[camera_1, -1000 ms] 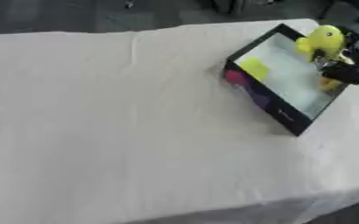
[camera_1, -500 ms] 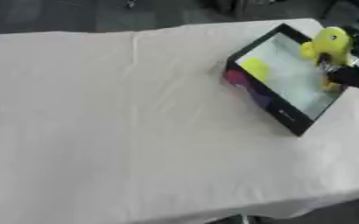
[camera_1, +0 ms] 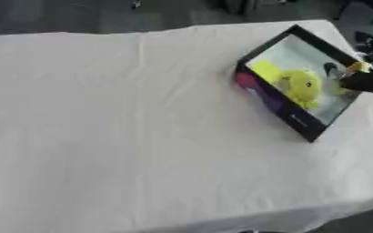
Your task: Pick up the objects with one hand, pass them to the other hand, and then place them into the box on the other side of the table.
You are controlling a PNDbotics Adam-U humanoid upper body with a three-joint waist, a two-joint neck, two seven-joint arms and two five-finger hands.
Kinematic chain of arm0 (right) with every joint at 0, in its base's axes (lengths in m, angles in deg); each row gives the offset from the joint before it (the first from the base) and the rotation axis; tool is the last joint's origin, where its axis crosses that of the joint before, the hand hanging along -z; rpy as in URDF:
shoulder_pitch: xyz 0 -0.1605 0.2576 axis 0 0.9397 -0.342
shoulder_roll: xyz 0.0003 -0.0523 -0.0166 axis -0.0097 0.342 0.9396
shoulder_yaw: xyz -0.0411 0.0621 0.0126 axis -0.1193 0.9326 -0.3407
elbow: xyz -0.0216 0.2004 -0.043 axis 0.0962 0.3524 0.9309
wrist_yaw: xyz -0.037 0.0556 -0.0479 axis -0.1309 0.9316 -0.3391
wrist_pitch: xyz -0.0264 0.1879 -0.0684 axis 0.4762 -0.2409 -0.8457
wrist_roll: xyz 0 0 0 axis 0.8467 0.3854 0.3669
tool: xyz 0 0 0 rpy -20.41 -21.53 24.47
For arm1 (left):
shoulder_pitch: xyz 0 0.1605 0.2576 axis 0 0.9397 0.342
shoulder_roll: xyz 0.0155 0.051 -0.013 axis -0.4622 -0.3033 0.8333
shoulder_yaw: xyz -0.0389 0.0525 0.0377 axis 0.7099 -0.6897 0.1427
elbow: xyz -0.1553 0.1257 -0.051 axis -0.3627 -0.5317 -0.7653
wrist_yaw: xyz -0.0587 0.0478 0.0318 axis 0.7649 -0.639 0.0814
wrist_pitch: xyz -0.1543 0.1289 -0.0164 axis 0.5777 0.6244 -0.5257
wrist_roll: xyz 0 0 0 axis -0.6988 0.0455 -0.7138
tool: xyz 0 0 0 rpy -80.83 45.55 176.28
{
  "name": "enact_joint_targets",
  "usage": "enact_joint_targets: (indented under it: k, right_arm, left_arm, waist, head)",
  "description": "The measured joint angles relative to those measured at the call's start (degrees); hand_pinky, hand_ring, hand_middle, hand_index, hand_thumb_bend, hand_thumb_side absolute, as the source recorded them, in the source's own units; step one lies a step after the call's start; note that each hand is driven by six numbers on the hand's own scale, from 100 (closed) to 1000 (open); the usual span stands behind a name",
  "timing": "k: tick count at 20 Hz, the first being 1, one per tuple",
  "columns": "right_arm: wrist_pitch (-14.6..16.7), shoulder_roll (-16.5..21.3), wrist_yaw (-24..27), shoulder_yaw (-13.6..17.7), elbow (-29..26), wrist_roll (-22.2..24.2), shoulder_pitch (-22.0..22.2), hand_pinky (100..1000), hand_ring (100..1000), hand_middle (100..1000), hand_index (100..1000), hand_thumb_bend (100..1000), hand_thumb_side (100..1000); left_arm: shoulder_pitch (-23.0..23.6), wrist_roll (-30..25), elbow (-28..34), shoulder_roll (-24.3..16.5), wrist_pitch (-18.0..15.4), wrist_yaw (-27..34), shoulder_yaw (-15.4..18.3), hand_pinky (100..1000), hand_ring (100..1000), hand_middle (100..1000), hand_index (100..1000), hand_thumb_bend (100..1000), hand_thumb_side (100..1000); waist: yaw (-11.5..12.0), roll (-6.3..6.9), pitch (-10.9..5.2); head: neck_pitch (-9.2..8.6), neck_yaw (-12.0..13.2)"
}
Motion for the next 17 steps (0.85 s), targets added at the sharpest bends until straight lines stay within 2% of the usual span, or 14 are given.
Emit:
enact_joint_targets:
  k: [1, 2, 3, 4, 5, 9, 11, 14, 17]
  right_arm:
    - [0.13, 0.0, 0.02, 0.0, 0.09, 0.14, 0.0, 1000, 1000, 1000, 1000, 231, 100]
    - [0.25, 0.0, 0.37, 0.03, 0.08, 0.23, 0.0, 1000, 1000, 1000, 1000, 100, 100]
    - [0.28, -0.03, 1.32, 0.13, -0.08, 0.14, 0.02, 1000, 1000, 1000, 1000, 100, 221]
    - [0.18, -0.1, 3.27, 0.43, -0.67, -0.33, 0.06, 1000, 1000, 1000, 1000, 100, 478]
    - [0.1, -0.16, 6.27, 0.79, -1.81, -1.1, 0.11, 1000, 1000, 1000, 1000, 100, 596]
    - [1.69, -1.2, 21.74, 2.39, -10.47, -3.99, 1.77, 1000, 1000, 1000, 1000, 100, 588]
    - [2.86, -1.87, 27.74, 3.19, -15.18, -4.04, 2.82, 1000, 1000, 1000, 1000, 100, 566]
    - [4.17, -3.23, 32.21, 4.43, -21.23, -3.44, 4.67, 1000, 1000, 1000, 1000, 100, 554]
    - [4.81, -5.2, 33.06, 5.61, -26.0, -4.06, 6.34, 1000, 1000, 1000, 1000, 100, 553]
  left_arm:
    - [0.0, 0.01, 0.0, 0.0, 0.01, 0.0, 0.0, 742, 670, 718, 781, 337, 537]
    - [0.01, 0.03, 0.0, 0.0, 0.03, 0.0, 0.01, 742, 669, 717, 780, 335, 538]
    - [0.03, 0.09, 0.0, 0.0, 0.06, 0.0, 0.04, 742, 669, 716, 780, 334, 538]
    - [0.07, 0.2, 0.0, 0.0, 0.09, 0.0, 0.15, 742, 668, 715, 779, 334, 539]
    - [0.1, 0.35, 0.01, 0.0, 0.14, 0.01, 0.33, 741, 666, 712, 778, 332, 541]
    - [0.19, 1.06, 0.1, -0.01, 0.52, 0.66, 1.53, 737, 662, 712, 779, 320, 547]
    - [0.46, 1.56, 0.33, -0.35, 0.68, 1.31, 2.47, 736, 660, 711, 782, 305, 556]
    - [1.2, 2.35, 0.34, -0.92, 0.9, 2.97, 4.07, 734, 655, 710, 784, 275, 576]
    - [2.25, 2.89, 0.31, -1.51, 0.89, 5.64, 5.7, 737, 655, 714, 788, 221, 608]
  waist:
    - [0.0, -0.01, 0.0]
    - [-0.01, -0.01, 0.0]
    - [-0.03, -0.01, 0.0]
    - [-0.08, 0.0, 0.0]
    - [-0.14, 0.01, 0.0]
    - [-0.47, 0.04, 0.0]
    - [-0.72, 0.08, 0.02]
    - [-0.83, 0.29, 0.3]
    - [-0.82, 0.39, 0.59]
  head:
    - [0.0, 0.0]
    - [0.0, 0.0]
    - [0.0, 0.07]
    - [0.02, 0.19]
    - [0.11, 0.46]
    - [0.75, 2.67]
    - [0.79, 4.29]
    - [0.77, 6.82]
    - [0.74, 9.06]
